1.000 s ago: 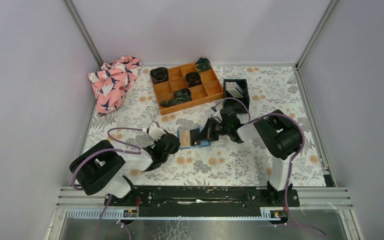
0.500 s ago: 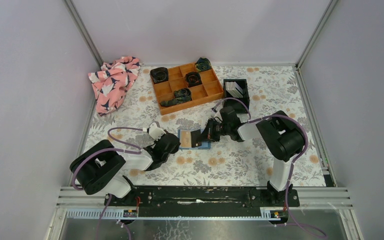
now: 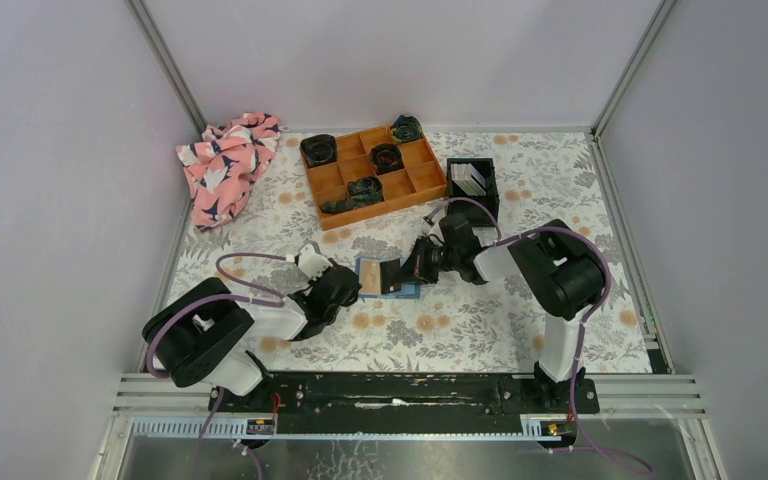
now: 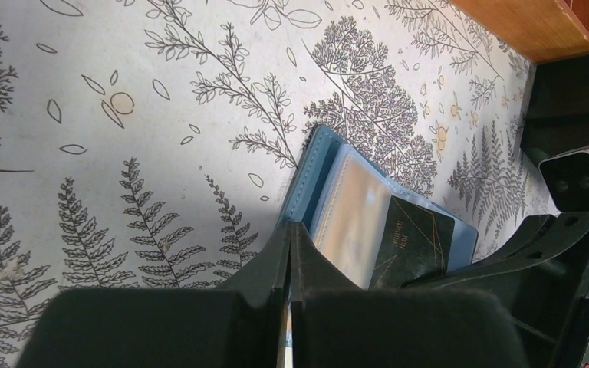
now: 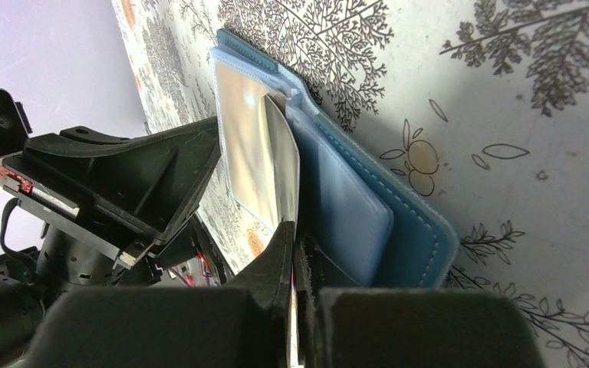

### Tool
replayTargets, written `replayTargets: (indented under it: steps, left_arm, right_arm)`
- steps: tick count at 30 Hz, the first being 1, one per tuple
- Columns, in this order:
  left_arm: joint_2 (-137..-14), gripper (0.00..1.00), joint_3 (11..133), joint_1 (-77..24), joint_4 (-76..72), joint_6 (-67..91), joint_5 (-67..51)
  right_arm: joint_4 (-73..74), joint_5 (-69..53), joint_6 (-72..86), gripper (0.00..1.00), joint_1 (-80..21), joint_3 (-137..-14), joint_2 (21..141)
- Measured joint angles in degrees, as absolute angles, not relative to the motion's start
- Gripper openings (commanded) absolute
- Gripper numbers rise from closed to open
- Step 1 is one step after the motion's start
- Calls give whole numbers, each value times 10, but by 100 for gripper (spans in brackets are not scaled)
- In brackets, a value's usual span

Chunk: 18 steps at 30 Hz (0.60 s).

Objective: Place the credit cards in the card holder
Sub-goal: Insert the credit card into the card holder.

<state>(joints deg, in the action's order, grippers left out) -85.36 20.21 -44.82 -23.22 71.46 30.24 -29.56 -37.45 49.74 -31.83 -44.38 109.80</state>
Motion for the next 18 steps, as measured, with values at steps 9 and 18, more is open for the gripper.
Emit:
replayTargets:
  steps: [9,18]
  left_arm:
    - [-861,0,206,-446,-236,712,305]
    - [-861,0,207,-446,-236,710,307]
  right_arm:
    - [-321,-373,524,0,-318,-438,1107]
    - [-315,-355,525,0,-324,-412,1080]
